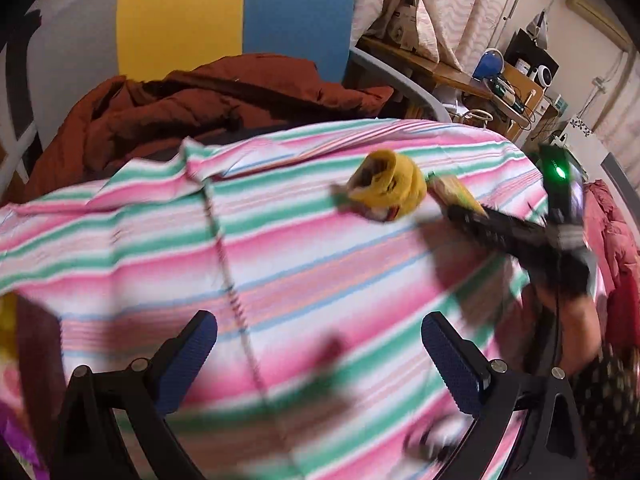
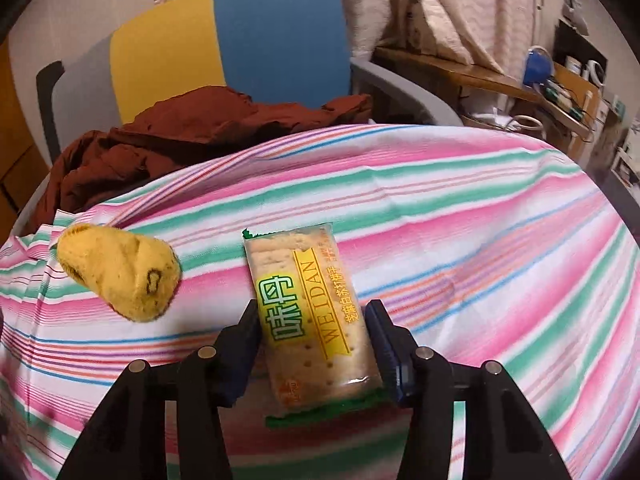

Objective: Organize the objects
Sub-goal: 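Grasp the WEIDAN cracker packet with the right tool while the left grasps the yellow glove, then carry the cracker packet and yellow glove to the gold tray and release both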

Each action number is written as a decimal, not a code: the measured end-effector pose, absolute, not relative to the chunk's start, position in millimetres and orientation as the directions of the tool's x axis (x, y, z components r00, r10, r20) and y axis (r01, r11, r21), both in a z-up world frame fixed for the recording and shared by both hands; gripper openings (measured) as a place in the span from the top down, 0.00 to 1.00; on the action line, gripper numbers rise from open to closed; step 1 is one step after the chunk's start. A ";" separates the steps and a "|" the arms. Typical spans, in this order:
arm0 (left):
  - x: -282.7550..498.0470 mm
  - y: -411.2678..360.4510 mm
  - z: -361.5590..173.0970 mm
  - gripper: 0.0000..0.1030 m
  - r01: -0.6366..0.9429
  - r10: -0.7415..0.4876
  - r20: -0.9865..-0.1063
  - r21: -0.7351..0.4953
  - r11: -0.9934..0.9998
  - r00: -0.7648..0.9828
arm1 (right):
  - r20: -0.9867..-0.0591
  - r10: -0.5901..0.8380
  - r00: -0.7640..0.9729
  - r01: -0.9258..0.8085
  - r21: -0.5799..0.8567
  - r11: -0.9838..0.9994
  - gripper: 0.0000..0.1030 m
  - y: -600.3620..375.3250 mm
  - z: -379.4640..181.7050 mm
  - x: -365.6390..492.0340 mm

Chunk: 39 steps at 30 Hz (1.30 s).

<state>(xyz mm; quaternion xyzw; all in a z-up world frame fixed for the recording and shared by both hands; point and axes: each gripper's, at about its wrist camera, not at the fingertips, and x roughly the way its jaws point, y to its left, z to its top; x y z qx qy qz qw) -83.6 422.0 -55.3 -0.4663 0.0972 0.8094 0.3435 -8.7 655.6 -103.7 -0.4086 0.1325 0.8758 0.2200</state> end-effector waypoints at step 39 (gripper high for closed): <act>-113.4 523.8 -85.0 0.62 -0.746 0.550 -0.687 -0.018 -0.666 -0.475 | -0.749 0.386 -0.538 -0.552 -0.033 -0.833 0.49 643.8 -106.1 -10.2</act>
